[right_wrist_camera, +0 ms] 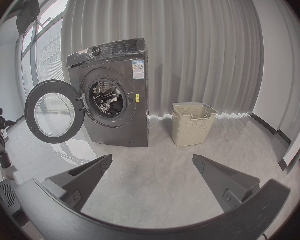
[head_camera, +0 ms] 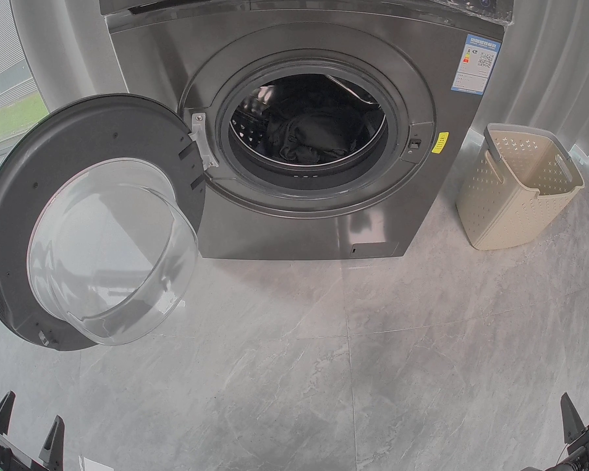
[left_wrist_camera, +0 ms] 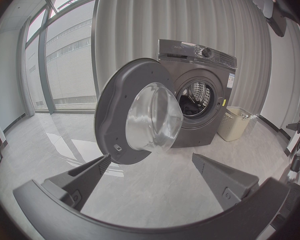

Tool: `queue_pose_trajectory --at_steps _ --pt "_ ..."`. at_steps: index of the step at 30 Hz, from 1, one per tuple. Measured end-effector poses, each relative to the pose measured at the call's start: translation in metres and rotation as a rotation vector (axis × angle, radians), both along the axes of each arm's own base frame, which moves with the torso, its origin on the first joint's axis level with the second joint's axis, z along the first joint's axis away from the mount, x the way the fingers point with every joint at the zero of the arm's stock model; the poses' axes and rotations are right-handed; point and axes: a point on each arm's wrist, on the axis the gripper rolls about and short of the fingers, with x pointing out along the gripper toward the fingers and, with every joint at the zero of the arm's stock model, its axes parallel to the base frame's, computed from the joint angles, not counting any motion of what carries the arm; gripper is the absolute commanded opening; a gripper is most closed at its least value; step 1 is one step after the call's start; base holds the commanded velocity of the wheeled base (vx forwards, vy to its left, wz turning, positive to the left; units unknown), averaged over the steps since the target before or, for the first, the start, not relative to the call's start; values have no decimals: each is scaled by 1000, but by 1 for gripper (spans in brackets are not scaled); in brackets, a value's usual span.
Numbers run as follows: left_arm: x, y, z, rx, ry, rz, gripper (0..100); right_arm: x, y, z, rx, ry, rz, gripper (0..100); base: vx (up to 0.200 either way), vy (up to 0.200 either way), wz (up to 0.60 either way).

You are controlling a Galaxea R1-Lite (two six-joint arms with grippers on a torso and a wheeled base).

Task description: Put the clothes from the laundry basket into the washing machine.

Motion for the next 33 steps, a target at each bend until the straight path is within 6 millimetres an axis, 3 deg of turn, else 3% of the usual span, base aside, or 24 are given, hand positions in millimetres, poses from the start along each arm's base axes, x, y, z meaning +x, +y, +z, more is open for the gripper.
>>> queue_pose_trajectory --at_steps 17,33 --pt "0 0 0 0 2 -1 100 0 0 0 0 0 0 100 0 200 0" --pt "0 0 0 0 3 -3 100 0 0 0 0 1 0 100 0 13 0"
